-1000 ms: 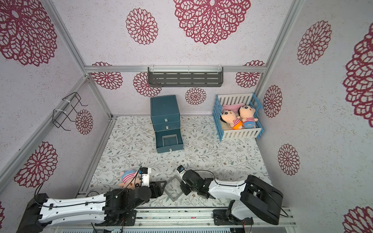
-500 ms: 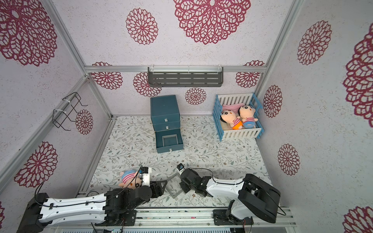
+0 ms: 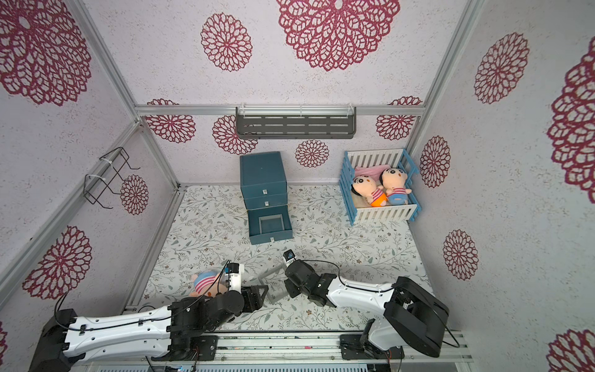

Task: Place the brooch boxes into the drawer by color
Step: Pick up the brooch box from the center of the board, then place the brooch box in the drawer.

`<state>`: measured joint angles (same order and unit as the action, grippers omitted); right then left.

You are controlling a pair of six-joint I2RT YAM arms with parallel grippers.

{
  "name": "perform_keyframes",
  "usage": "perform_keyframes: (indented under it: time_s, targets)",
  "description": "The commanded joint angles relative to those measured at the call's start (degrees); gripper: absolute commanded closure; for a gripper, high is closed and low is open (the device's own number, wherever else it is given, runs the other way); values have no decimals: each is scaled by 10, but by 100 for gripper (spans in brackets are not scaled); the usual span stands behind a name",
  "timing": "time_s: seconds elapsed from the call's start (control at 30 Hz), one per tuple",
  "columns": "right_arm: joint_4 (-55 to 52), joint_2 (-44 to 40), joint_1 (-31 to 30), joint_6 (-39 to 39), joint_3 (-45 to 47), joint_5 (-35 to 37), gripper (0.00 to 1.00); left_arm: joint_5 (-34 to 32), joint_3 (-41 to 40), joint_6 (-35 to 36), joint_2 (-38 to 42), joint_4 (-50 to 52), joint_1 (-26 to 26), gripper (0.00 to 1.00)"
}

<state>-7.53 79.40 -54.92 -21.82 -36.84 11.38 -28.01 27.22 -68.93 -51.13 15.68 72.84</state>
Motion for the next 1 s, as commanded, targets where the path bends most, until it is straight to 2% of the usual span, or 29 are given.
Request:
perform_keyframes:
  time_s: [0.0,0.4,0.97]
  targets:
    - [-29,-4,18,-28,-35,23,100,24,16,30,-3,3,-26,27]
    - [-110,48,58,-57,-164,35,100,79,78,90,-18,57,-147,26]
    - [-216,240,122,-36,-431,30,100,189,120,164,-40,79,-335,25]
